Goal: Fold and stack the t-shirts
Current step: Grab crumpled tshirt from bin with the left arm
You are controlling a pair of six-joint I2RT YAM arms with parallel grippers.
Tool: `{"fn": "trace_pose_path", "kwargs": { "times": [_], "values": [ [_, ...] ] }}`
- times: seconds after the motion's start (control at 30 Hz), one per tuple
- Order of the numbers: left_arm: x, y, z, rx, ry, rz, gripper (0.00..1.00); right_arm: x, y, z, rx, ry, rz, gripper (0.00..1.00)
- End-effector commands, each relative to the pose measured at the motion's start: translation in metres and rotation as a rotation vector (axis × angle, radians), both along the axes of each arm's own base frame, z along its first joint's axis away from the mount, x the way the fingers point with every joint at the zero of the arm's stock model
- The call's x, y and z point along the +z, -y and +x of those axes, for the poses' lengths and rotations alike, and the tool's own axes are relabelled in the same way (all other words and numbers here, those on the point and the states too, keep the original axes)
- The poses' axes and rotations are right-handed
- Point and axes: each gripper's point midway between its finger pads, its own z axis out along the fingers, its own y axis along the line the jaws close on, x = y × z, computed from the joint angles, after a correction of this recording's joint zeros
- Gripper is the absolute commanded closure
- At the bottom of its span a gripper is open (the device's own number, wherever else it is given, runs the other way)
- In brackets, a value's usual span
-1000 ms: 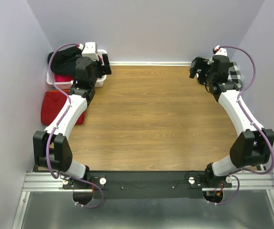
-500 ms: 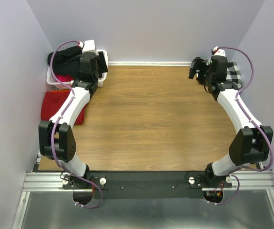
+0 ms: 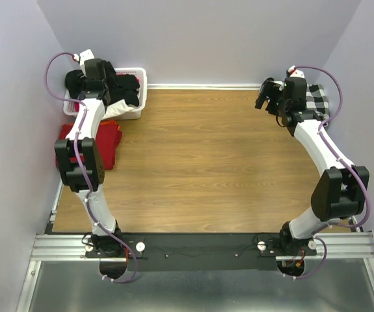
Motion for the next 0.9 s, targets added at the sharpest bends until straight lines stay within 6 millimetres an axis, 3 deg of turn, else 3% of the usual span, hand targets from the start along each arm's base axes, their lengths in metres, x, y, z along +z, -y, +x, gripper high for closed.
{"fn": "trace_pose_path", "kwargs": {
  "times": [0.0, 0.13, 0.4, 0.43, 0.63, 0.73, 0.77, 0.83, 0.87],
  "values": [
    [-0.022, 0.001, 0.015, -0.003, -0.061, -0.055, 0.29, -0.006, -0.005, 0.003, 0.006, -0.015, 0.025, 0.00],
    [-0.054, -0.007, 0.028, 0.018, -0.122, -0.067, 0.27, -0.009, -0.004, 0.003, -0.003, -0.021, 0.022, 0.00],
    [-0.080, -0.024, 0.041, 0.079, -0.156, -0.075, 0.27, -0.010, 0.001, 0.005, -0.021, -0.026, 0.009, 0.00],
    [-0.091, -0.026, 0.041, 0.087, -0.181, -0.077, 0.27, -0.010, 0.000, 0.006, -0.019, -0.024, 0.008, 0.00],
    [-0.106, -0.032, 0.043, 0.135, -0.210, -0.096, 0.29, -0.011, 0.001, 0.008, -0.026, -0.031, 0.003, 0.00],
    [-0.106, -0.030, 0.046, 0.125, -0.208, -0.104, 0.51, -0.012, 0.003, 0.008, -0.031, -0.036, 0.001, 0.00],
    [-0.105, -0.029, 0.048, 0.120, -0.204, -0.104, 0.66, -0.012, 0.003, 0.007, -0.031, -0.034, 0.001, 0.00],
    [-0.103, -0.029, 0.048, 0.118, -0.205, -0.103, 0.79, -0.013, 0.003, 0.007, -0.035, -0.037, -0.002, 0.00],
    [-0.102, -0.030, 0.048, 0.117, -0.205, -0.102, 0.95, -0.013, 0.004, 0.007, -0.037, -0.038, -0.001, 0.00]
  ]
}}
